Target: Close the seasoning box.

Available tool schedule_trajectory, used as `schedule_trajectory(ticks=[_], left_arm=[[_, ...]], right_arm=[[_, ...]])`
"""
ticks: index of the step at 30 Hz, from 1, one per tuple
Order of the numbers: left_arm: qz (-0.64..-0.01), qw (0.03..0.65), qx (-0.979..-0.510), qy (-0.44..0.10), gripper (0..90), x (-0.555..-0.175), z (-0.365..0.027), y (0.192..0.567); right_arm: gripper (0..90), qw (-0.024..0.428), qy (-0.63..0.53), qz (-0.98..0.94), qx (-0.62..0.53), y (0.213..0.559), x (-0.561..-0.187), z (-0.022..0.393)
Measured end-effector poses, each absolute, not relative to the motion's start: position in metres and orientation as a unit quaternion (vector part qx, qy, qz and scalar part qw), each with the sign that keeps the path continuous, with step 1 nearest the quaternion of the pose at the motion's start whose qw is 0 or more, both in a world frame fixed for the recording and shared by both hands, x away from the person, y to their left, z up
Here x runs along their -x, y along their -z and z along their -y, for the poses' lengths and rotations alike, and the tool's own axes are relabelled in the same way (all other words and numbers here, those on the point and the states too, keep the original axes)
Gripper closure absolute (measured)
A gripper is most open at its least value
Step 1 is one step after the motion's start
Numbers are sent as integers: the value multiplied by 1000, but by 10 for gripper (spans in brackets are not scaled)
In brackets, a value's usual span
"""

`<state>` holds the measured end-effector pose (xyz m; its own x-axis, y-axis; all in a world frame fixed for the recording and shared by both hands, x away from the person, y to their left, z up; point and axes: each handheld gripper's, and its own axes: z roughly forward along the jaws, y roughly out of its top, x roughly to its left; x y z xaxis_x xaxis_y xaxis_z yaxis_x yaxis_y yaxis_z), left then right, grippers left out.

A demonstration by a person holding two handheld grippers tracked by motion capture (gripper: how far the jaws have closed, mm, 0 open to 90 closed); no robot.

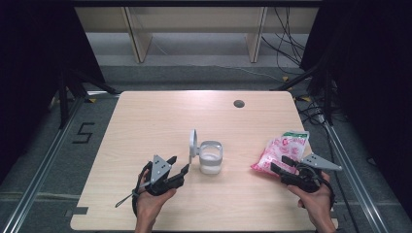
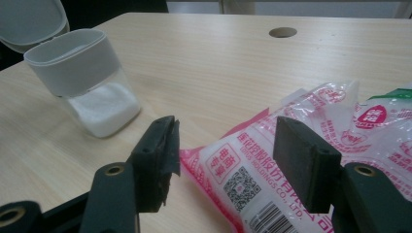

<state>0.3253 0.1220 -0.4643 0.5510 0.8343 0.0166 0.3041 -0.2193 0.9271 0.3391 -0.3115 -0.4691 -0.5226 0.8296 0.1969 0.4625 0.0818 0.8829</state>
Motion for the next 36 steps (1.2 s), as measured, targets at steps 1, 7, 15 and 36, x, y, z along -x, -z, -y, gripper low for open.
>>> schedule_trajectory(ticks=[1,7,15,36], left_arm=[[-388,488,-733,-273,553,-326,-123,463],[-384,480,-734,-290,753,-330,-123,461],[-369,473,-744,-295,868,-342,-122,458],[-327,477,-760,-296,893,-354,-111,441]], right_arm=[[416,187,-501,-717,-447,469,-339,312],[413,180,-507,-719,-440,469,-339,310],[415,174,-497,-721,-451,467,-332,305],[416,178,-509,-726,-427,468,-328,303]])
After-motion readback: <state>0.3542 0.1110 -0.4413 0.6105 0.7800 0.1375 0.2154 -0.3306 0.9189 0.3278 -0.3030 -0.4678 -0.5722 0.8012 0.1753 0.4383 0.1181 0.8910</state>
